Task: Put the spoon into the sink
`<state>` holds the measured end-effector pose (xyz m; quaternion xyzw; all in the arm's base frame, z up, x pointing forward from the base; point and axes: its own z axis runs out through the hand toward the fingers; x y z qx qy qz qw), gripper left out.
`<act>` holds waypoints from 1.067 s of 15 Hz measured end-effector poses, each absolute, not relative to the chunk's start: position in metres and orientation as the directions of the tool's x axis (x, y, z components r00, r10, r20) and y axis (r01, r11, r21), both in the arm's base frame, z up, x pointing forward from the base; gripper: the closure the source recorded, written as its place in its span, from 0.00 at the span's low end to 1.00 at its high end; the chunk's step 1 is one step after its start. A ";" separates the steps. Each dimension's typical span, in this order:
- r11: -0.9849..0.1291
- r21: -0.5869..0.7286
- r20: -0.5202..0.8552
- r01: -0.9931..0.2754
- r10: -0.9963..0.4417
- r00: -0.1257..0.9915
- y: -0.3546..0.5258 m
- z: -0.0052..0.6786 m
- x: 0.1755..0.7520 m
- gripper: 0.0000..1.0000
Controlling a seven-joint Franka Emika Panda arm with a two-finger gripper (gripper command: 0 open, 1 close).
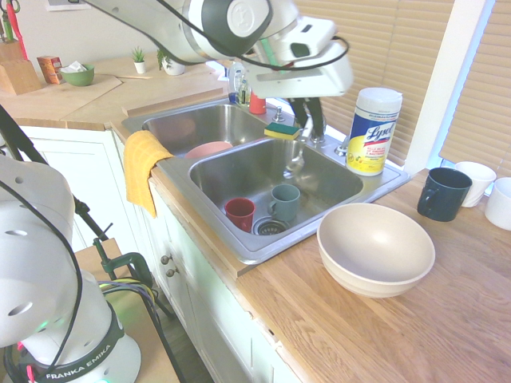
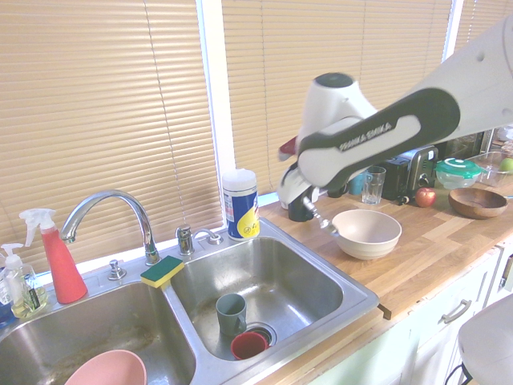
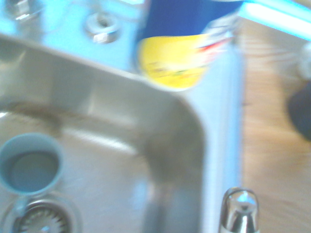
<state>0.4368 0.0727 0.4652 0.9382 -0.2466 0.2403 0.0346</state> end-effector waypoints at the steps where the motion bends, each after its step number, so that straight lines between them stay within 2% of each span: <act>1: -0.879 -0.039 0.462 -0.476 -0.438 0.771 0.091 0.454 0.440 1.00; 4: -0.875 -0.014 0.429 -0.484 -0.443 0.787 0.131 0.417 0.458 1.00; 11: -0.839 0.095 0.304 -0.536 -0.488 0.818 0.145 0.275 0.529 1.00; 16: -0.831 0.127 0.288 -0.542 -0.492 0.822 0.154 0.237 0.555 1.00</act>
